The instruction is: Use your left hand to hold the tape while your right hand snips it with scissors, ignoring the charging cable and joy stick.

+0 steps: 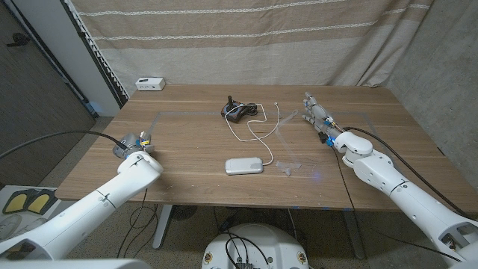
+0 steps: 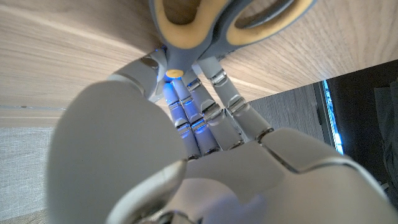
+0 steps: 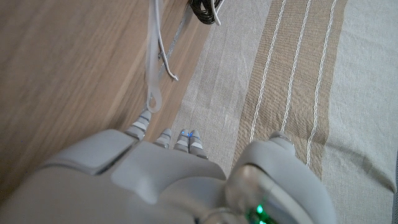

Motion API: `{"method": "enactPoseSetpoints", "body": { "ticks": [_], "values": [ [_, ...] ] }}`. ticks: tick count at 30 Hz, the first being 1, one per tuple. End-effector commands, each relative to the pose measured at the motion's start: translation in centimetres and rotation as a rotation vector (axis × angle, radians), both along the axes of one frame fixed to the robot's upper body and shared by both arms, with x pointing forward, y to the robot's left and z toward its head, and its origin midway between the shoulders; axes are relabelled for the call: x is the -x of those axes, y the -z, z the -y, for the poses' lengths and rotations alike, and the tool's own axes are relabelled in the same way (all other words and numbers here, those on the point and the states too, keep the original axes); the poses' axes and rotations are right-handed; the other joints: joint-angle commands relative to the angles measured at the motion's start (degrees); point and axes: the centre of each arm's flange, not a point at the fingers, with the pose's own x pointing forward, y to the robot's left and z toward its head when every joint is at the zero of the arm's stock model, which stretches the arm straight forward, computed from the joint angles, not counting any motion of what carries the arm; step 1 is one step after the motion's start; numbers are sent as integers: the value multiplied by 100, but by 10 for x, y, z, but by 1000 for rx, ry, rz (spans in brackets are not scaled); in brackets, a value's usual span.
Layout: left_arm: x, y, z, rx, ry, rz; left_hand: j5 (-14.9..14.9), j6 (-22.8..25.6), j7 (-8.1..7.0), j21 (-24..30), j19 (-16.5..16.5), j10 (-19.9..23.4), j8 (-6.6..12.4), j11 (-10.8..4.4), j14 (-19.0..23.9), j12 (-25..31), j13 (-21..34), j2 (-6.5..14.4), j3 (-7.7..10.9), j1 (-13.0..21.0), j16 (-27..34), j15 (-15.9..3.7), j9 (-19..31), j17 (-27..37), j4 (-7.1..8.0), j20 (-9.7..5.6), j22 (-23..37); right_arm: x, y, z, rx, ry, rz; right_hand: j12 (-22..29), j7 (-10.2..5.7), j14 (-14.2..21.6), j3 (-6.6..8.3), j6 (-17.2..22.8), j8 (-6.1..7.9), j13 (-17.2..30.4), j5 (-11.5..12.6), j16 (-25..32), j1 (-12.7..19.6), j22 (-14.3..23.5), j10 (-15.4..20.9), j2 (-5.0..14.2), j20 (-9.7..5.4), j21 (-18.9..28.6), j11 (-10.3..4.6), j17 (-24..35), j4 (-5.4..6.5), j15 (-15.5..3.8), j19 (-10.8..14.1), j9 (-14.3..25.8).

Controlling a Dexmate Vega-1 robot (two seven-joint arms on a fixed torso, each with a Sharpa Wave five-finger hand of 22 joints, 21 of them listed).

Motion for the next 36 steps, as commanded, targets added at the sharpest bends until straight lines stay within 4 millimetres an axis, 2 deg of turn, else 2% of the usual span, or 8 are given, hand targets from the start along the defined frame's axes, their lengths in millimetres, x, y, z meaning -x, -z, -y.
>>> {"method": "enactPoseSetpoints", "body": {
  "ticks": [1, 6, 16, 22, 36],
  "values": [
    [-3, 0, 9, 58, 90, -3, 2, 60, 79, 40, -78, -50, 58, -10, 641, 38, 53, 820, -12, 1201, -14, 103, 65, 449, 9, -559, -13, -1, 2, 5, -28, -10, 1, -22, 3, -287, -12, -55, -9, 29, -17, 36, 42, 7, -35, 14, 1, 36, 8, 9, -19, 15, 26, 26],
    [5, -5, 8, 79, 85, 56, 9, 218, 152, 68, -135, -3, 138, 67, 620, 101, 122, 815, -32, 1261, -16, 105, 130, 490, 21, -560, -20, -1, 4, 5, -51, -21, 2, -21, 4, -277, -9, -52, -7, 29, -19, 38, 51, 6, -34, 19, -28, 39, 10, 9, -23, 13, 50, 26],
    [15, -16, 11, 111, 117, 152, 23, 428, 230, 93, -213, -21, 257, 120, 543, 145, 201, 808, -40, 1364, -37, 114, 233, 544, 30, -553, -32, 0, 5, 4, -75, -34, 1, -21, 12, -250, 0, -50, -2, 28, -23, 42, 75, 4, -34, 29, -48, 42, 8, 9, -34, 3, 108, 26],
    [20, -23, 11, 111, 123, 186, 25, 623, 198, 126, -243, -6, 410, 113, 530, 157, 223, 808, -59, 1399, -30, 119, 356, 592, 46, -547, -35, 1, 5, 1, -76, -38, 6, -22, 9, -250, 4, -53, -2, 28, -25, 39, 86, 3, -38, 34, -52, 41, 1, 8, -39, 11, 131, 26],
    [37, -39, 9, 131, 122, 273, 28, 579, 225, 147, -277, 10, 497, 130, 515, 153, 221, 817, -70, 1420, -25, 128, 511, 640, 63, -547, -45, 2, 2, -3, -81, -47, 8, -18, 9, -242, 11, -50, 2, 28, -31, 35, 111, 2, -28, 43, -79, 29, 13, 8, -50, 10, 158, 25]
  ]
}}
